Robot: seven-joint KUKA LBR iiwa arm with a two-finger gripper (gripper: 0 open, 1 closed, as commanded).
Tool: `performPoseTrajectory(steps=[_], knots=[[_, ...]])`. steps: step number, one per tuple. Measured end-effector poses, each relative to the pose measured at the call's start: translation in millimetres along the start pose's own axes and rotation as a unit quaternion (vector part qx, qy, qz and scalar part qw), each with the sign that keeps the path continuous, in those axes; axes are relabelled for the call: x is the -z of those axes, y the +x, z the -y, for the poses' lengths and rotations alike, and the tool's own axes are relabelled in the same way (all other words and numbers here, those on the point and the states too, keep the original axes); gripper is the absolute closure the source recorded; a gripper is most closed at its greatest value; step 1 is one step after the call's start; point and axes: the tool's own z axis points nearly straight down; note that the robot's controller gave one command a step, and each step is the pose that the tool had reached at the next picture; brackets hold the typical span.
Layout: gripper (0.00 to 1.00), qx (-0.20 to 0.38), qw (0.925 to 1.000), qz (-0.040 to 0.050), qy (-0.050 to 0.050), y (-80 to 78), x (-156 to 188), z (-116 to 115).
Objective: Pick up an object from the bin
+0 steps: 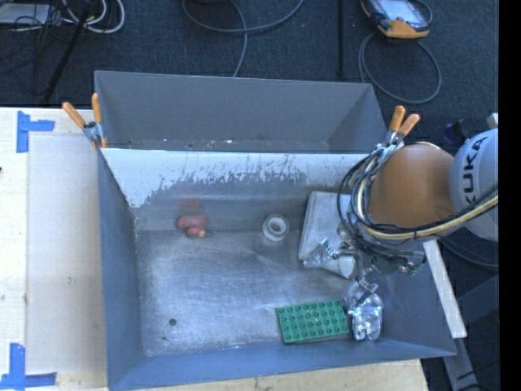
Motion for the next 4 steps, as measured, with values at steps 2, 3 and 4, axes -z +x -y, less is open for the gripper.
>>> performPoseTrajectory(steps=[2, 3, 4], knots=[[0.00, -0.087, 0.9962, -0.0032, -0.002, 10.8, 10, -51], [0.00, -0.178, 0.9841, -0.0026, -0.001, 16.3, -14, -49], [0.00, -0.176, 0.9844, -0.0026, -0.001, 15.2, -12, -48]])
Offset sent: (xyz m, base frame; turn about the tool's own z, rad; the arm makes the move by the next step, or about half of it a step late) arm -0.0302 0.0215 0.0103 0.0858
